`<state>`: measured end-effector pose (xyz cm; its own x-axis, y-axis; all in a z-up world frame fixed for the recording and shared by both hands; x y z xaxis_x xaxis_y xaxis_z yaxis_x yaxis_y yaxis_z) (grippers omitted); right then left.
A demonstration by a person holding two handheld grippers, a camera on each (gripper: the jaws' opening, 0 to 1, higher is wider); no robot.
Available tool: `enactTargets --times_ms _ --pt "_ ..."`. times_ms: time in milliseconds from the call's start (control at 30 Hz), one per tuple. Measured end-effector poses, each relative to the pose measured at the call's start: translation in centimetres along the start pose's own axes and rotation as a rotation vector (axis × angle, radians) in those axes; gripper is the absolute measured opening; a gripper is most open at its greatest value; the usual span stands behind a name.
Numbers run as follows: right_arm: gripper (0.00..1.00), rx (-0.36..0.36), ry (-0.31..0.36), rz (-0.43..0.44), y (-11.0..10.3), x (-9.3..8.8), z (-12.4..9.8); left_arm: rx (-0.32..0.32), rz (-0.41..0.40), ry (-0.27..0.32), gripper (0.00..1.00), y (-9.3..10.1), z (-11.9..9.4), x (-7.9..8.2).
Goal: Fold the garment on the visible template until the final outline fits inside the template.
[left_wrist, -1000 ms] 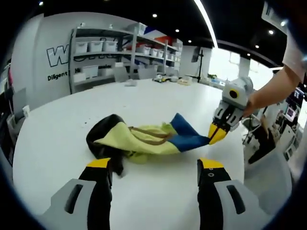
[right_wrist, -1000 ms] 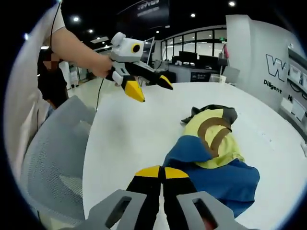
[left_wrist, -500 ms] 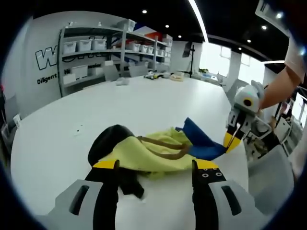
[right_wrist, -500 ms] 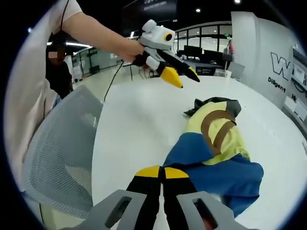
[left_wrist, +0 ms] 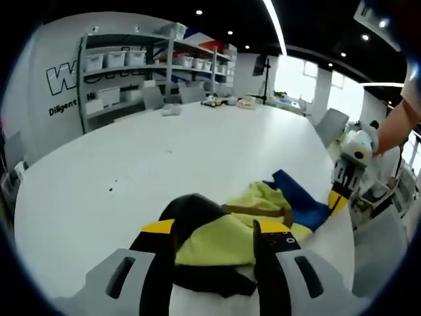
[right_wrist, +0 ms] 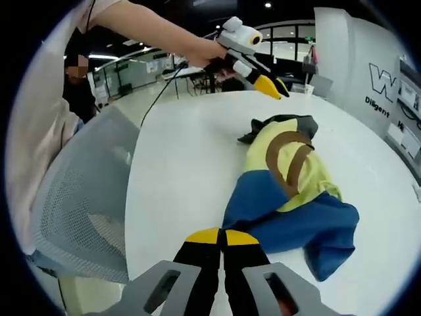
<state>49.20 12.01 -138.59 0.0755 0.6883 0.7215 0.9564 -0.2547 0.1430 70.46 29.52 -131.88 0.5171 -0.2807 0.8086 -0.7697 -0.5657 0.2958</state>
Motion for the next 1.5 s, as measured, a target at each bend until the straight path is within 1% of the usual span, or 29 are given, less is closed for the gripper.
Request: enactTargets --times_ms 67,133,267,333,400,467,567,633,667,733,833,900,967,1033,1067,1100,1167,1267,1333,1500 --pt "0.00 -0.004 -0.009 0.009 0.2 -0.5 -0.1 0.001 -0.003 -0.005 0.47 -0.4 0.6 0.1" --pt "0.00 -0.006 -0.018 0.016 0.3 -1.1 -0.2 0.003 -0.002 -0.022 0.47 -0.7 1.1 0.0" --pt "0.00 -0.016 -0.041 0.030 0.7 -2.3 -0.5 0.001 -0.015 -0.037 0.45 -1.5 1.7 0.0" --pt "0.00 -0.028 -0.053 0.038 1.0 -2.9 -0.7 -0.007 -0.040 -0.049 0.43 -1.9 2.1 -0.1" --pt "0.00 -0.043 -0.065 0.044 1.4 -3.5 -0.9 -0.020 -0.076 -0.064 0.39 -2.3 2.5 -0.2" --pt "0.00 -0.056 -0.074 0.047 1.7 -3.9 -1.0 -0.021 -0.071 -0.071 0.36 -2.6 2.9 -0.2" --pt "0.00 -0.081 -0.089 0.060 2.3 -4.6 -1.3 -0.031 -0.096 -0.100 0.36 -3.1 3.5 -0.6" --pt "0.00 -0.097 -0.100 0.068 2.7 -5.1 -1.5 -0.045 -0.130 -0.133 0.35 -3.1 3.8 -1.2" --pt "0.00 -0.104 -0.103 0.069 2.8 -5.3 -1.5 -0.058 -0.150 -0.151 0.33 -3.0 3.8 -1.5" --pt "0.00 -0.116 -0.109 0.080 3.2 -5.7 -1.7 -0.057 -0.148 -0.161 0.32 -3.2 4.1 -1.8" --pt "0.00 -0.130 -0.117 0.083 3.6 -5.9 -1.9 -0.093 -0.231 -0.189 0.27 -2.7 4.3 -2.4" --pt "0.00 -0.138 -0.118 0.087 3.9 -6.0 -2.0 -0.100 -0.241 -0.217 0.23 -2.5 4.4 -3.0" --pt "0.00 -0.143 -0.117 0.090 4.2 -6.1 -2.0 -0.102 -0.232 -0.227 0.19 -2.2 4.5 -3.3" --pt "0.00 -0.147 -0.116 0.089 4.4 -6.0 -2.1 -0.108 -0.234 -0.239 0.13 -1.9 4.4 -3.6" --pt "0.00 -0.149 -0.114 0.089 4.4 -5.9 -2.1 -0.106 -0.227 -0.237 0.08 -1.9 4.3 -3.6" --pt "0.00 -0.149 -0.113 0.090 4.5 -5.9 -2.1 -0.101 -0.217 -0.233 0.06 -1.9 4.2 -3.5" --pt "0.00 -0.153 -0.111 0.091 4.5 -5.9 -2.2 -0.100 -0.227 -0.226 0.05 -1.6 3.8 -3.5" --pt "0.00 -0.157 -0.107 0.095 4.6 -5.9 -2.3 -0.104 -0.196 -0.217 0.05 -1.3 2.9 -3.4" --pt "0.00 -0.161 -0.098 0.111 4.6 -5.8 -2.4 -0.096 -0.185 -0.197 0.04 -1.2 2.2 -3.0" --pt "0.00 -0.179 -0.082 0.152 5.0 -5.8 -2.7 -0.105 -0.149 -0.154 0.04 -0.1 -0.5 -2.6"
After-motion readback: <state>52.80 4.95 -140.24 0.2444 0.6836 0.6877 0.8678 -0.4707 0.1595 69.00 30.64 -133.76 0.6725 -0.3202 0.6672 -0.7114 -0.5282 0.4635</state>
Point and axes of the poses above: the point that each gripper's makers call its tool centre point, and the gripper's own axes: z roughly forward along the fingers, y roughly to its right, x roughly out of its top, the point moved 3 cm from there along -z, roughly backward along the fingers, and after that the axes turned 14 degrees about -z, right-handed, at the moved point
